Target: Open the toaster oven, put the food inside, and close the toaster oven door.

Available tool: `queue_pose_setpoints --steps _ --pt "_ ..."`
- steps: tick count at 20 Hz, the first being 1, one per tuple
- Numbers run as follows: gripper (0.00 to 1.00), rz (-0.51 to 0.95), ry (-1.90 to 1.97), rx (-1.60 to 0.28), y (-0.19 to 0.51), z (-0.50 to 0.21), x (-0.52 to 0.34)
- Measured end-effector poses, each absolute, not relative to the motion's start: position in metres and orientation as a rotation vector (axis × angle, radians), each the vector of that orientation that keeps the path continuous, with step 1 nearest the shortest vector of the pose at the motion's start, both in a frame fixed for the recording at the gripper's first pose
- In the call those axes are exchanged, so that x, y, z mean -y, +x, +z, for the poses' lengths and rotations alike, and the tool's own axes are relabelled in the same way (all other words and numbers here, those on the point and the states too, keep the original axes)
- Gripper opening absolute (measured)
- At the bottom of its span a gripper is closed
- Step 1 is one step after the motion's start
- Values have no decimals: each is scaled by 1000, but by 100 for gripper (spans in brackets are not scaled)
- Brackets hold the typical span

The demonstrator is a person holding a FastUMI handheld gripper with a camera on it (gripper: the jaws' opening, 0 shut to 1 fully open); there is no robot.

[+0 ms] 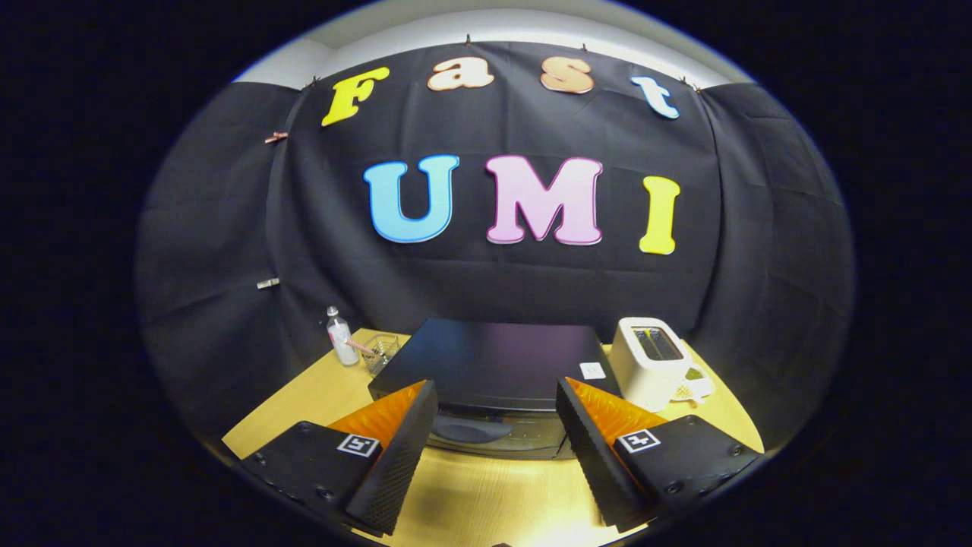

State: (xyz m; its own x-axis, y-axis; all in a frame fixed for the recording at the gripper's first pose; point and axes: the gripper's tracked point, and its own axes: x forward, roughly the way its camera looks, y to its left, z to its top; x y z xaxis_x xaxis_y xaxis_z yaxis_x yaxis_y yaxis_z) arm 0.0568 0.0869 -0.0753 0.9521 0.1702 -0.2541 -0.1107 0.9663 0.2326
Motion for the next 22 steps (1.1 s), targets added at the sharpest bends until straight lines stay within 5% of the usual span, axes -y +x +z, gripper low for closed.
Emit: queue_pose_setpoints --steps 9,22 --pt "97 55 272 -132 29 7 -8" --pt "97 -18 222 -88 21 20 33"
